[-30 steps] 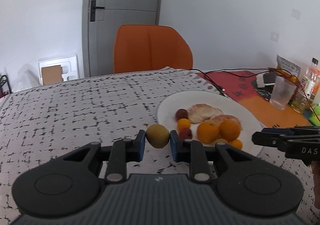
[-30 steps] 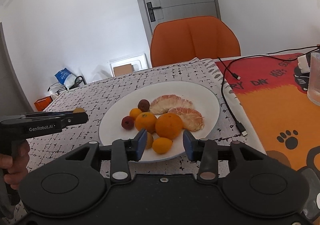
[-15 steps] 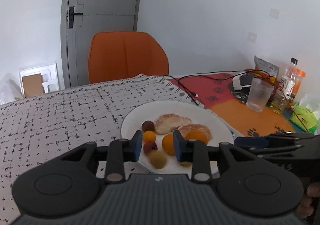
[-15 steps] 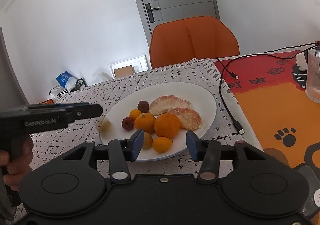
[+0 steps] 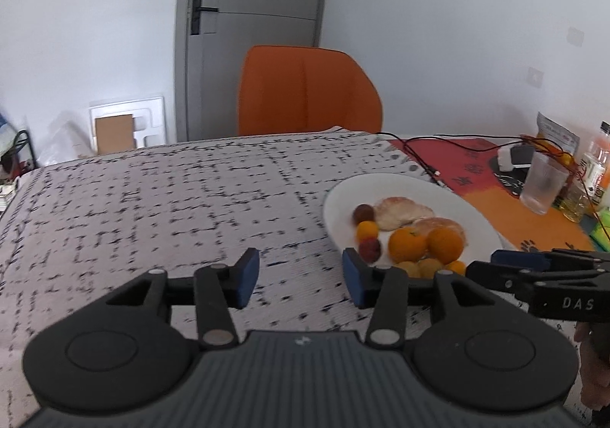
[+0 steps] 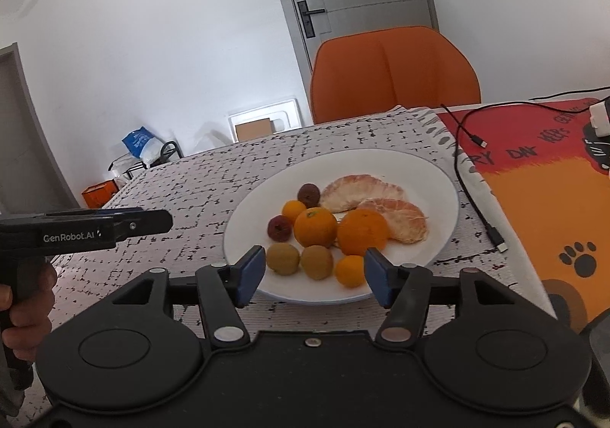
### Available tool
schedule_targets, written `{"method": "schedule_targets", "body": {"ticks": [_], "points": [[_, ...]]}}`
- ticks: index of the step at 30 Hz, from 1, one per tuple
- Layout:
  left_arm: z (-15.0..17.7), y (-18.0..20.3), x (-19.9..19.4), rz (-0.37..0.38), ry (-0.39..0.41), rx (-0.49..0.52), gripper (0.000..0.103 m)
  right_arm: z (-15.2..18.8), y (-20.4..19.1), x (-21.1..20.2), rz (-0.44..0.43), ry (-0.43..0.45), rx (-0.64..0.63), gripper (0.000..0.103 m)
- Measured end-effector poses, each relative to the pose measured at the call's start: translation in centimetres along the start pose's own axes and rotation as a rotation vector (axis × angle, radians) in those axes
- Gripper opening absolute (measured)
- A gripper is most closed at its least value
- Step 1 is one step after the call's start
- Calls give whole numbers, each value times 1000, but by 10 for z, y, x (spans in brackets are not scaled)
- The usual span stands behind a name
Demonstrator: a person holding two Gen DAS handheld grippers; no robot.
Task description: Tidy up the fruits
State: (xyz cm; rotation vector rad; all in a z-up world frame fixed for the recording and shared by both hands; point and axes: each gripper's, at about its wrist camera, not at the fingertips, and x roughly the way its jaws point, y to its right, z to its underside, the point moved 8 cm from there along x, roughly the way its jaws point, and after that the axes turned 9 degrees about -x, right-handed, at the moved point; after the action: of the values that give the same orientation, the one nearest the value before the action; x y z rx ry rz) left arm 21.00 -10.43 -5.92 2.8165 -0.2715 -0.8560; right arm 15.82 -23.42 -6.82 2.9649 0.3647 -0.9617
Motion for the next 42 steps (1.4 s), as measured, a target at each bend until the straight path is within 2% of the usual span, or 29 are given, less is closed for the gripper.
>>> {"method": "schedule_targets", "body": {"ticks": [3,10,11,12,16,20,26,32,42], "points": [[1,-8,-8,-13,4,-7,51,-1,-5,-2,-2,3,-1,62],[5,-21,-28,-72,17,-16,68,-2,-21,-12,-23,20,-14,76],[5,-23,-32,-81,22,-16,75,-3,-22,-13,-26,22,-16,78],[6,-25,-36,-89,30,-17,82,-3,-24,-14,-28,24,-15,81],[9,-30,-52,-112,55,-13,88,-4,-29,-21,-19,29,-16,98],[12,-34,-65,-128,60,-23,99,-4,-34,-30,-21,41,-26,103],[18,-41,-82,-138,39,-40,101,-4,-45,-42,-24,41,-49,103],[21,-42,-101,-155,50,-36,103,-3,-55,-50,-46,36,-58,103],[35,-56,-119,-230,37,-51,103,3,-67,-62,-73,29,-65,103]]}}
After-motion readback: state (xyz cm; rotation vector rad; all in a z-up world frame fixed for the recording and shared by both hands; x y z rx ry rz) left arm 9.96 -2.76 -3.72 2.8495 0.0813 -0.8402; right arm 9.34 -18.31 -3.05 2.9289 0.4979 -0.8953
